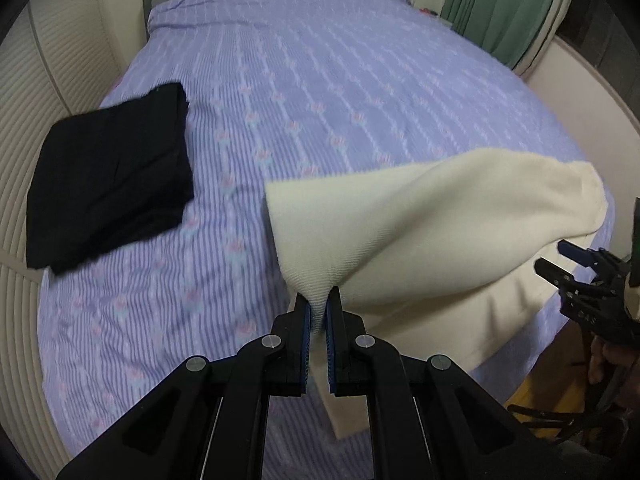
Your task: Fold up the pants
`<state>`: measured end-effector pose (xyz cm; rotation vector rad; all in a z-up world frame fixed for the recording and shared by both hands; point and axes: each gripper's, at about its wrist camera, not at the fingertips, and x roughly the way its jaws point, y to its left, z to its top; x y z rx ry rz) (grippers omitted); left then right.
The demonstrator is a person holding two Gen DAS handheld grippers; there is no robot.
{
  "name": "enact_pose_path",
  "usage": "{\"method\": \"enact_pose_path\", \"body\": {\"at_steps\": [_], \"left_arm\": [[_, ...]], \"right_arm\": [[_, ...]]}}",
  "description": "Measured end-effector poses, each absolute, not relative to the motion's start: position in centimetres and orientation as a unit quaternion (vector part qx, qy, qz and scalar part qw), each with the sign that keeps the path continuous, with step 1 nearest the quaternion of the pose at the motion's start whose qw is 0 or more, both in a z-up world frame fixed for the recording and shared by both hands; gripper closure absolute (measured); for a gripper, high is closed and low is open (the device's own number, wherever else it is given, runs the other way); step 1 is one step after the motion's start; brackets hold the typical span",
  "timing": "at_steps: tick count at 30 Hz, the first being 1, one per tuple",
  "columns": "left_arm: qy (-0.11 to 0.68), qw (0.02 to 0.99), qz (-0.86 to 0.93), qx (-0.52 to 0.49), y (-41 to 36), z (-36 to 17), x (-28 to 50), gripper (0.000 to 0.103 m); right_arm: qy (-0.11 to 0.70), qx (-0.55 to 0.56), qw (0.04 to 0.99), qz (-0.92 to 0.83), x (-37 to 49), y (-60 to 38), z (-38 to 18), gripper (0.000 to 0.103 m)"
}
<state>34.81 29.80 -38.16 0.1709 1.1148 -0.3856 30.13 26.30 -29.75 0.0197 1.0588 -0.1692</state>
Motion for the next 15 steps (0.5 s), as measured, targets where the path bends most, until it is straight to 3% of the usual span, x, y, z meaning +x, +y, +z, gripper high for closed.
{"method": "enact_pose_path", "body": {"at_steps": [5, 15], "left_arm": [[0.516, 0.836, -0.161, 0.091, 29.4, -41.3, 35.8, 0.094], [0.502, 0.84, -0.152, 0.138, 27.6, -42.9, 36.4, 0.094]], "right_arm": [[0.511, 0.031, 0.856, -0.069, 28.9, 25.6, -32.4, 0.04], [0.493, 0.266, 0.825, -0.075, 28.9, 20.0, -37.1, 0.04]]}}
